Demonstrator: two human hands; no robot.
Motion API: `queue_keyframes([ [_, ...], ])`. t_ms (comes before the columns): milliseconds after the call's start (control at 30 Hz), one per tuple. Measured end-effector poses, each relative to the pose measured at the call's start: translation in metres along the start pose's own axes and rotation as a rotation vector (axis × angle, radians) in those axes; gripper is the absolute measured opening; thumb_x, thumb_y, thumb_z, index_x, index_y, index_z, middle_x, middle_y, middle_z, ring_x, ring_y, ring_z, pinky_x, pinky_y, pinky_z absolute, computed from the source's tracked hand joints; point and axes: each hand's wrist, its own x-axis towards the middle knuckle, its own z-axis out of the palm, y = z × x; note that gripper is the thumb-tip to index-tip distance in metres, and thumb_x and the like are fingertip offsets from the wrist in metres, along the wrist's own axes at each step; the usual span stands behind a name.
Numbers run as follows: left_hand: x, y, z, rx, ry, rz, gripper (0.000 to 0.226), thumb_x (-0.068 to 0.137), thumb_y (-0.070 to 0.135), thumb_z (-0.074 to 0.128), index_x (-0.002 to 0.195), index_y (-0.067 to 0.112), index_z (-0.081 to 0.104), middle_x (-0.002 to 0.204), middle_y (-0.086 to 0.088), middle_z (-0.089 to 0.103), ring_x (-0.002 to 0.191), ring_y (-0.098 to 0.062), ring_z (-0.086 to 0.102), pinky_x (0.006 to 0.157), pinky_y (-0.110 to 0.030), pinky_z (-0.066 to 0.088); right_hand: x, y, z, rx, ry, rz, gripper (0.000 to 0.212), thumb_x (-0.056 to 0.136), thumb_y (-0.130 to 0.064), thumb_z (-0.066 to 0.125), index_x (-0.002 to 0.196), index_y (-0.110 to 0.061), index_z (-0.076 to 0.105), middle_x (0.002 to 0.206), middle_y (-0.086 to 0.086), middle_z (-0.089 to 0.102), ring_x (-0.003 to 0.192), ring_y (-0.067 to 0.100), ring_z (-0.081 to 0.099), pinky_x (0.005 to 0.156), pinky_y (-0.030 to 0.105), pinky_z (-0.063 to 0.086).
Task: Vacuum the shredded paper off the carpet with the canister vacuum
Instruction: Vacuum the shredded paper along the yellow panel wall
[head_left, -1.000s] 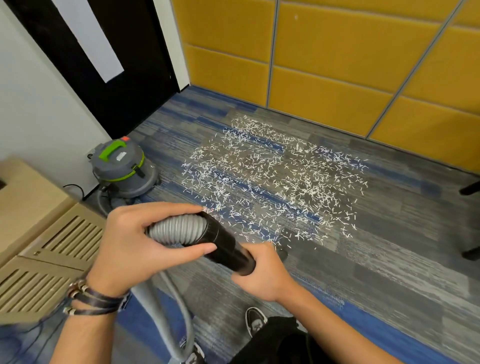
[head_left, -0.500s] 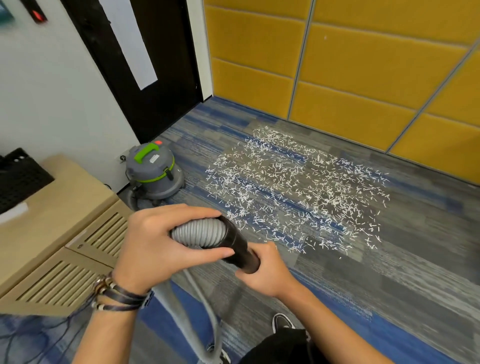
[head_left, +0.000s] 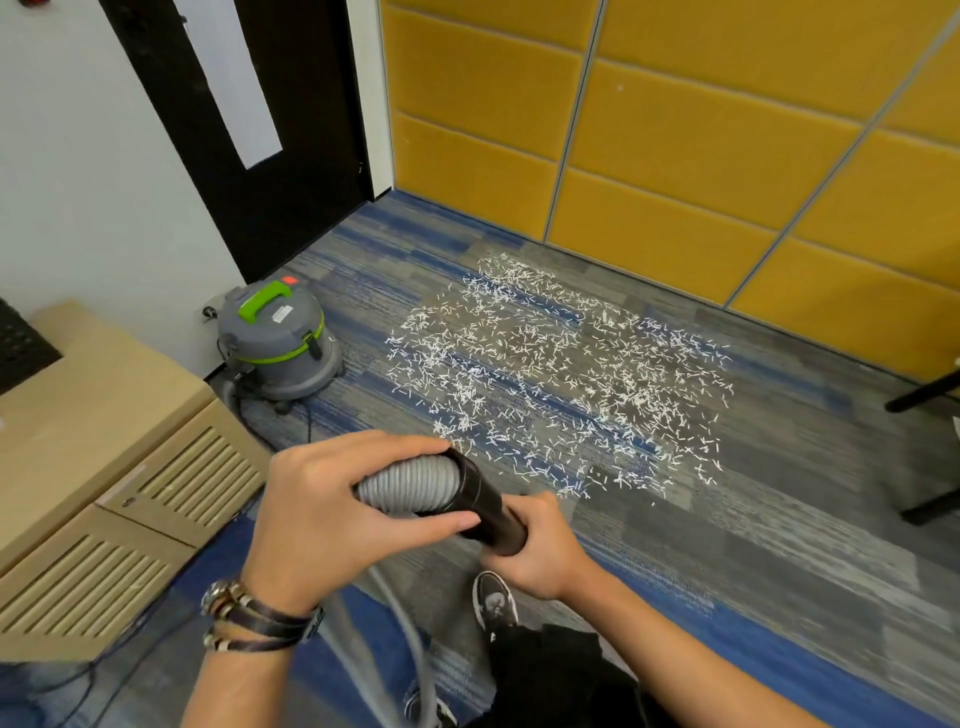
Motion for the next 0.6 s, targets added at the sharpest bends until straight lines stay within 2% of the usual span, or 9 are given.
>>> queue_keyframes([
  [100, 0.003, -0.012, -0.014, 0.052, 0.027, -0.024, 0.05, 0.069, 0.059, 0.092, 0.103, 0.025, 0.083, 0.095, 0.018, 0.076, 0.083, 0.001, 0.071, 0.079, -0.025, 0.057, 0.027, -0.003, 0.013, 0.021, -0.014, -0.032, 0.02, 0.066, -0.007, 0.069, 0.064, -0.015, 0.051, 0.053, -0.002, 0.036, 0.051, 0.006, 0.029, 0.049, 0.031, 0.028],
  [200, 0.011, -0.017, -0.02, 0.083, 0.033, -0.032, 0.051, 0.069, 0.059, 0.092, 0.104, 0.024, 0.083, 0.096, 0.013, 0.078, 0.083, -0.002, 0.073, 0.079, -0.028, 0.058, 0.05, -0.007, 0.02, 0.049, -0.032, -0.065, 0.031, 0.07, -0.005, 0.073, 0.065, -0.023, 0.048, 0.052, -0.008, 0.036, 0.051, 0.004, 0.03, 0.049, 0.024, 0.028],
  [333, 0.027, -0.021, -0.018, 0.078, -0.03, -0.034, 0.055, 0.066, 0.063, 0.093, 0.106, 0.027, 0.083, 0.094, 0.015, 0.077, 0.083, -0.002, 0.073, 0.077, -0.028, 0.058, 0.066, -0.001, 0.022, 0.11, -0.044, -0.065, 0.045, 0.072, 0.0, 0.071, 0.062, -0.034, 0.044, 0.053, -0.01, 0.035, 0.053, 0.004, 0.029, 0.049, 0.029, 0.026],
  [433, 0.034, -0.024, -0.016, 0.028, -0.068, -0.06, 0.057, 0.062, 0.063, 0.096, 0.106, 0.028, 0.083, 0.097, 0.017, 0.078, 0.086, -0.002, 0.075, 0.079, -0.029, 0.059, 0.063, 0.005, 0.02, 0.151, -0.049, -0.058, 0.05, 0.074, 0.001, 0.074, 0.063, -0.038, 0.045, 0.056, -0.009, 0.036, 0.055, 0.005, 0.03, 0.05, 0.027, 0.025],
  [533, 0.038, -0.027, -0.016, -0.009, -0.062, -0.082, 0.057, 0.061, 0.06, 0.096, 0.105, 0.026, 0.083, 0.1, 0.018, 0.079, 0.089, -0.001, 0.075, 0.083, -0.025, 0.059, 0.064, 0.009, 0.012, 0.124, -0.066, -0.081, 0.044, 0.075, -0.002, 0.076, 0.063, -0.032, 0.046, 0.054, -0.009, 0.036, 0.053, 0.005, 0.029, 0.05, 0.026, 0.026],
  [600, 0.042, -0.031, -0.02, 0.034, -0.014, -0.086, 0.056, 0.064, 0.059, 0.094, 0.105, 0.024, 0.083, 0.101, 0.016, 0.079, 0.089, 0.0, 0.075, 0.085, -0.022, 0.057, 0.073, 0.009, 0.008, 0.081, -0.065, -0.102, 0.027, 0.071, -0.008, 0.072, 0.062, -0.021, 0.05, 0.053, -0.005, 0.038, 0.051, 0.006, 0.029, 0.05, 0.028, 0.026],
])
